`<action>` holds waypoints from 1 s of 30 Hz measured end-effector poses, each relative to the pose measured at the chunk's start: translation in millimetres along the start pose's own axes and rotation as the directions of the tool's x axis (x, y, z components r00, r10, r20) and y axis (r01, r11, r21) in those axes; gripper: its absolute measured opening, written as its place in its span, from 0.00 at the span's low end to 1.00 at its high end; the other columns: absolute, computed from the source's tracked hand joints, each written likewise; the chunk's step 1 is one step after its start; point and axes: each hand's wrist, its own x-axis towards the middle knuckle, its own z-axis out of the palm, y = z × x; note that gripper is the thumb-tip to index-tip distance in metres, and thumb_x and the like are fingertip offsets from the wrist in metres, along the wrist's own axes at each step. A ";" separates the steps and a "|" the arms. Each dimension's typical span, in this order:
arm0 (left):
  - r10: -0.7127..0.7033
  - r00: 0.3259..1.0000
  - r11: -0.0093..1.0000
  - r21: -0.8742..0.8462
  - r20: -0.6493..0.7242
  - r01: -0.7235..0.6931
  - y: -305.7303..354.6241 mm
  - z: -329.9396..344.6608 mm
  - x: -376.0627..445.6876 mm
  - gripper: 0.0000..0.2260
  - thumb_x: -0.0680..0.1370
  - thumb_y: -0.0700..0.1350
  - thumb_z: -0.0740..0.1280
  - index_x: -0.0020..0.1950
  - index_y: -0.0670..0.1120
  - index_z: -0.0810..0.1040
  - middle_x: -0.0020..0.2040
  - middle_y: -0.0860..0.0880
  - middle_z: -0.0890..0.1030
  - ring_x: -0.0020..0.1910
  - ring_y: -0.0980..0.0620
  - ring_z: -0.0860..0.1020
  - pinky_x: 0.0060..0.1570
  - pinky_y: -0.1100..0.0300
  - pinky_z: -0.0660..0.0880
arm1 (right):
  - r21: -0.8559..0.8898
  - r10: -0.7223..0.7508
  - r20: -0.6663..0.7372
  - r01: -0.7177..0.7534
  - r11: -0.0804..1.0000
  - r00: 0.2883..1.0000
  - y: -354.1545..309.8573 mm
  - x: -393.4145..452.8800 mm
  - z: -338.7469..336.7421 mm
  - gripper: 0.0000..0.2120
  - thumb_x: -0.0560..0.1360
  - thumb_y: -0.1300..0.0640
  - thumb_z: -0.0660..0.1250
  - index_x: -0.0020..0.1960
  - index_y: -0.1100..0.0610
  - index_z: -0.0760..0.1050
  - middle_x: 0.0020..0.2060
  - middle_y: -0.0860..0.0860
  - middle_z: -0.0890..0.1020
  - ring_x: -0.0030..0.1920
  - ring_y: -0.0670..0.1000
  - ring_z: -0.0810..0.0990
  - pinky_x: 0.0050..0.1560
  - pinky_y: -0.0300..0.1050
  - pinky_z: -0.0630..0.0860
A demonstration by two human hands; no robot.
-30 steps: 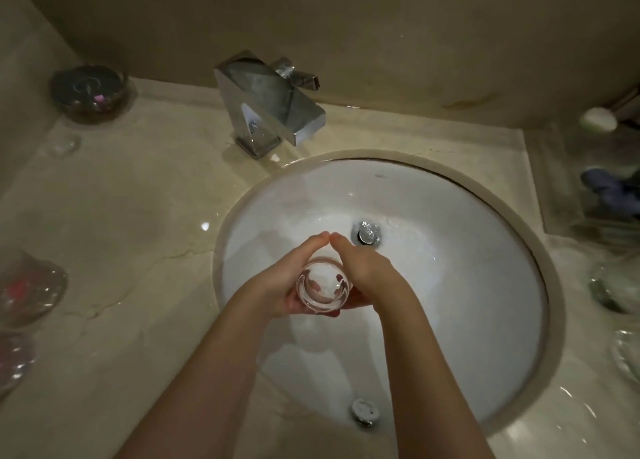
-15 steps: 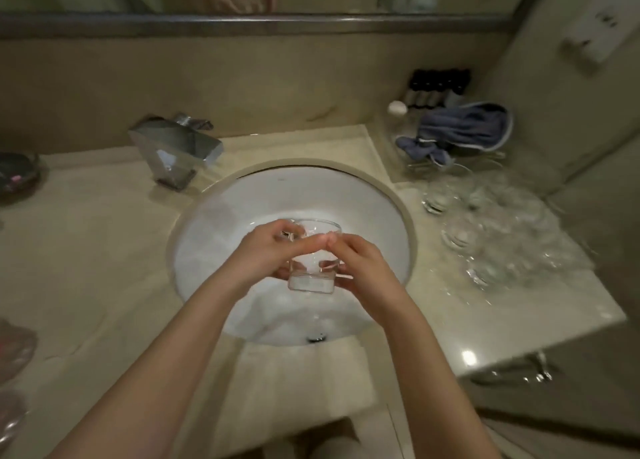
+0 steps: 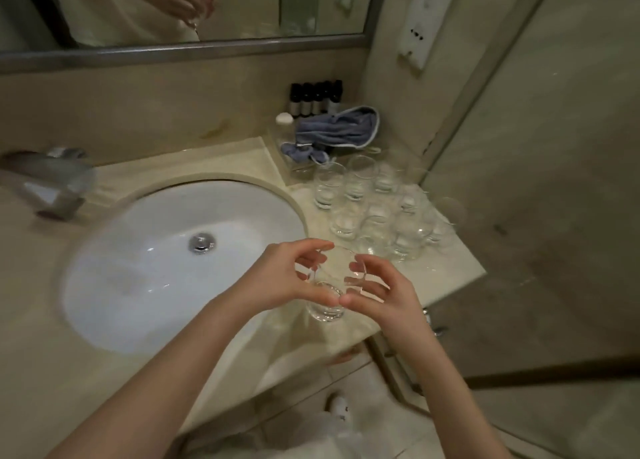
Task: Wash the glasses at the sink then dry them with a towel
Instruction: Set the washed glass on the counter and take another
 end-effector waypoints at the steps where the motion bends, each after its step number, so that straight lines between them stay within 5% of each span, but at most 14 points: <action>1: 0.017 1.000 1.000 0.013 0.017 -0.017 4.2 15.3 10.7 0.35 0.61 0.45 0.83 0.65 0.57 0.76 0.54 0.56 0.80 0.52 0.64 0.77 0.49 0.71 0.76 | -0.021 -0.006 -0.014 0.006 1.000 1.000 4.1 1.1 -17.4 0.28 0.63 0.66 0.79 0.58 0.49 0.75 0.55 0.49 0.80 0.53 0.48 0.82 0.48 0.39 0.79; 6: 0.075 0.996 0.996 0.052 0.056 -0.078 29.3 91.8 63.2 0.38 0.61 0.42 0.83 0.69 0.51 0.74 0.58 0.51 0.79 0.58 0.56 0.77 0.55 0.66 0.76 | -0.157 -0.032 -0.082 0.019 0.987 0.996 18.7 10.1 -101.4 0.30 0.62 0.65 0.80 0.59 0.51 0.74 0.53 0.44 0.79 0.53 0.39 0.78 0.52 0.40 0.79; 9: 0.093 0.994 0.989 0.107 0.062 -0.099 42.3 128.1 90.4 0.38 0.61 0.42 0.83 0.69 0.48 0.73 0.58 0.50 0.79 0.58 0.53 0.78 0.59 0.59 0.76 | -0.220 -0.032 -0.077 0.015 0.975 0.997 22.4 20.7 -140.9 0.34 0.62 0.64 0.80 0.64 0.52 0.72 0.55 0.42 0.78 0.54 0.41 0.78 0.55 0.41 0.78; 12: 0.072 0.996 0.987 0.136 0.060 -0.080 50.8 151.2 110.4 0.39 0.63 0.41 0.82 0.71 0.47 0.71 0.58 0.53 0.79 0.58 0.56 0.77 0.57 0.66 0.74 | -0.235 -0.048 -0.067 0.031 0.971 0.997 27.4 32.8 -166.3 0.34 0.63 0.64 0.80 0.63 0.46 0.70 0.54 0.41 0.77 0.54 0.42 0.78 0.54 0.37 0.78; 18: 0.064 0.998 0.972 0.227 0.016 -0.066 58.2 172.8 134.9 0.38 0.63 0.42 0.82 0.71 0.45 0.72 0.59 0.49 0.79 0.59 0.51 0.77 0.61 0.53 0.75 | -0.243 -0.057 -0.058 0.042 0.969 0.997 42.6 56.4 -189.9 0.33 0.64 0.65 0.79 0.65 0.49 0.71 0.53 0.40 0.76 0.54 0.41 0.77 0.50 0.29 0.76; 23: 0.080 0.997 0.913 0.401 -0.009 -0.070 62.5 186.3 146.7 0.40 0.63 0.45 0.82 0.72 0.45 0.70 0.61 0.46 0.80 0.58 0.48 0.78 0.58 0.54 0.75 | -0.238 -0.064 -0.045 0.052 0.970 0.997 50.0 65.8 -202.5 0.33 0.64 0.65 0.79 0.65 0.52 0.71 0.53 0.38 0.76 0.55 0.38 0.76 0.51 0.28 0.75; 30: 0.059 0.994 0.938 0.346 -0.089 -0.024 58.4 203.9 150.5 0.40 0.65 0.43 0.81 0.74 0.44 0.68 0.65 0.44 0.77 0.64 0.47 0.76 0.63 0.53 0.73 | -0.222 -0.047 -0.034 0.038 0.974 0.998 55.3 72.6 -214.4 0.33 0.65 0.65 0.78 0.66 0.49 0.71 0.54 0.36 0.76 0.55 0.34 0.76 0.54 0.28 0.73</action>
